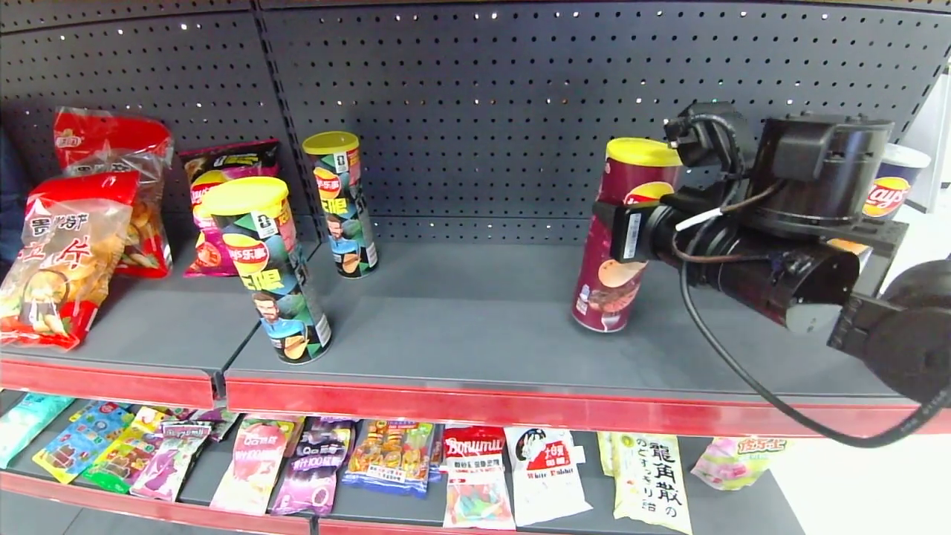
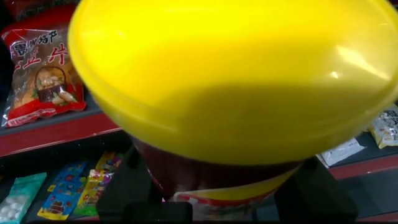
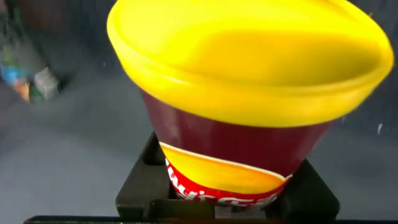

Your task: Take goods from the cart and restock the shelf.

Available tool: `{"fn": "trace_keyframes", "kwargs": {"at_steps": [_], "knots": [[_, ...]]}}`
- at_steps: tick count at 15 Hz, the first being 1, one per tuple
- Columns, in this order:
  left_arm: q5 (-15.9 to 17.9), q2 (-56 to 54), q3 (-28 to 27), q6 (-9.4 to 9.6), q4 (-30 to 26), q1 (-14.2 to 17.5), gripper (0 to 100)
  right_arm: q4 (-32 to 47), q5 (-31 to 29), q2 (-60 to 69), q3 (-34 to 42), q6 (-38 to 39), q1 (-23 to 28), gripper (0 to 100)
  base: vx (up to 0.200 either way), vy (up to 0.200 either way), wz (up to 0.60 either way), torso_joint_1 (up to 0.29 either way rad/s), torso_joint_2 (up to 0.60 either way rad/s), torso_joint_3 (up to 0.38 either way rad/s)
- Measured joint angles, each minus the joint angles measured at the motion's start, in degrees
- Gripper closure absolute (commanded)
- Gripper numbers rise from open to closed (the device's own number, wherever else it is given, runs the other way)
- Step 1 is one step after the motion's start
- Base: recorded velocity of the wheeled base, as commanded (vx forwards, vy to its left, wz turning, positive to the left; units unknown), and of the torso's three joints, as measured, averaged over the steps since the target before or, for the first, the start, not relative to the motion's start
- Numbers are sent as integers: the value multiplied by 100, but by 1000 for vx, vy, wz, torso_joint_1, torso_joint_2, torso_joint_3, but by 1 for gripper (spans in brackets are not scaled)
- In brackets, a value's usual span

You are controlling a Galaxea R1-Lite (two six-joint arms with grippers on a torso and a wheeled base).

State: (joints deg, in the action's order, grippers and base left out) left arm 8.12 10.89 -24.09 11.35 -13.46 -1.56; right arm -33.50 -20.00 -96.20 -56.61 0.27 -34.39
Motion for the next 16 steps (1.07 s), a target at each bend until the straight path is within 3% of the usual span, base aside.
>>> {"fn": "trace_keyframes", "kwargs": {"at_steps": [6, 16], "knots": [[-2, -22, 15, 0, 0, 0, 100, -60, -668, 152, 571, 386, -623, 100, 0, 0, 0, 0, 0, 0], [-5, -39, 15, 0, 0, -1, 100, -52, -911, 157, 675, 260, -979, 100, 0, 0, 0, 0, 0, 0]]}}
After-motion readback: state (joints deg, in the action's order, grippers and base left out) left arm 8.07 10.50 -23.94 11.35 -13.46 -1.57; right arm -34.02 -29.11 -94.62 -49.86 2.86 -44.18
